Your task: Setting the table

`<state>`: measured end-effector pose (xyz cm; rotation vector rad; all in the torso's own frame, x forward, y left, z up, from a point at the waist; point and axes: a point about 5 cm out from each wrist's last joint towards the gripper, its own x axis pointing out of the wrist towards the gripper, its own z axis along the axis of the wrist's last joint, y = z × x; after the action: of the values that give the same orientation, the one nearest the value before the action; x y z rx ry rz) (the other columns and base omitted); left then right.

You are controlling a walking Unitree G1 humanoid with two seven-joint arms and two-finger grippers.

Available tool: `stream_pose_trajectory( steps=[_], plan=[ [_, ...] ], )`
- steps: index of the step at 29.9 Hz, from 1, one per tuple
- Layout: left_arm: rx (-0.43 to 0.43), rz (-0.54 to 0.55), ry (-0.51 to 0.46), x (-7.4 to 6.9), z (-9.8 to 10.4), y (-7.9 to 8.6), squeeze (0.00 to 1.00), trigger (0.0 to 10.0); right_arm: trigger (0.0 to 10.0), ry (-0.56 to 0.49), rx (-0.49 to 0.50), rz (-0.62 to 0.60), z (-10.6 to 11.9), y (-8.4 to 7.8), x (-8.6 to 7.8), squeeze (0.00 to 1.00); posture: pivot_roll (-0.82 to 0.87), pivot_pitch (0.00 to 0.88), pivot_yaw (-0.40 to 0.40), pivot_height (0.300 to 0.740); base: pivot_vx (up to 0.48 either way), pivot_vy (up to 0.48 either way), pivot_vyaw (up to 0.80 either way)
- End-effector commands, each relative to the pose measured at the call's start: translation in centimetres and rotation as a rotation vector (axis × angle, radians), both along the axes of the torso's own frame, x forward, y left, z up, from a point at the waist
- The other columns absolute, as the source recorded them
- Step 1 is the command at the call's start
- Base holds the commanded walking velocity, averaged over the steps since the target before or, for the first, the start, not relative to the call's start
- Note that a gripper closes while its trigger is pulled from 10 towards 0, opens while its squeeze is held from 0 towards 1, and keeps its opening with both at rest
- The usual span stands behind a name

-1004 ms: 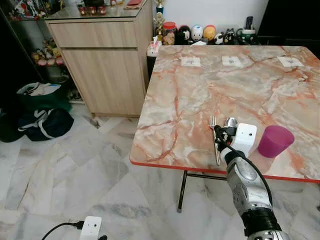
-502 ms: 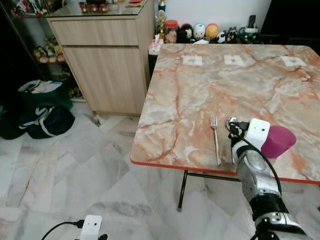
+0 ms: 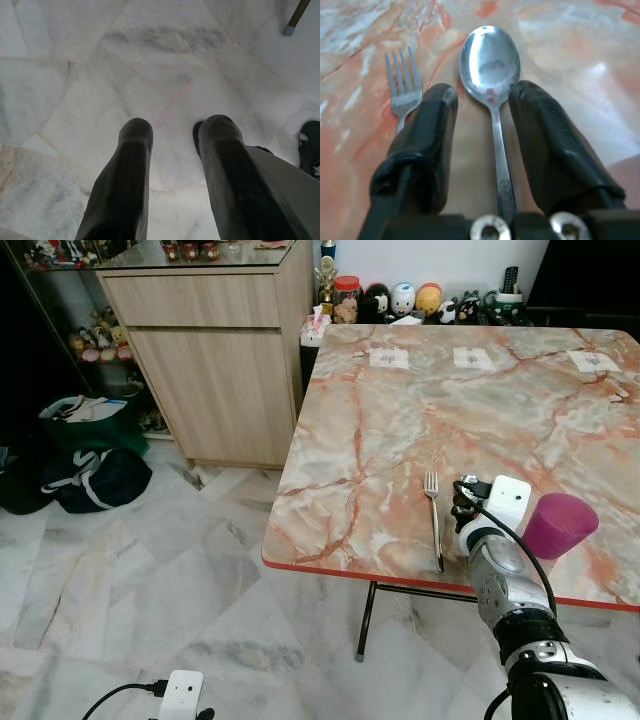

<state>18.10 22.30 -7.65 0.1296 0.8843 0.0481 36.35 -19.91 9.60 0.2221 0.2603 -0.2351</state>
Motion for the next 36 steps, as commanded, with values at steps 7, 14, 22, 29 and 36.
stream_pose_trajectory(
  steps=[7, 14, 22, 29, 36],
  plan=[
    [-0.004, 0.016, 0.033, -0.9, -0.4, 0.4, 0.00, 10.0, 10.0, -0.016, 0.002, -0.019, 0.5, -0.3, 0.4, 0.00, -0.04, 0.079, 0.037, 0.740, 0.000, 0.000, 0.00],
    [-0.005, 0.015, 0.032, -0.8, -0.3, 0.3, 0.00, 10.0, 10.0, -0.009, -0.004, -0.010, 0.5, -0.2, 0.4, 0.00, -0.04, 0.079, 0.036, 0.740, 0.000, 0.000, 0.00],
    [-0.015, 0.010, 0.033, -0.7, -0.3, 0.2, 0.00, 10.0, 10.0, 0.051, -0.013, 0.076, -0.1, 1.1, 0.4, 0.00, -0.04, 0.079, 0.037, 0.740, 0.000, 0.000, 0.00],
    [-0.013, 0.016, 0.043, -1.1, -0.4, 0.8, 0.00, 10.0, 10.0, 0.071, -0.014, 0.100, -0.4, 1.5, 0.4, 0.00, -0.04, 0.081, 0.036, 0.740, 0.000, 0.000, 0.00],
    [-0.010, 0.021, 0.053, -1.4, -0.4, 1.3, 0.00, 10.0, 10.0, 0.075, -0.030, 0.096, -0.6, 1.3, 0.2, 0.00, -0.04, 0.082, 0.035, 0.740, 0.000, 0.000, 0.00]
  ],
)
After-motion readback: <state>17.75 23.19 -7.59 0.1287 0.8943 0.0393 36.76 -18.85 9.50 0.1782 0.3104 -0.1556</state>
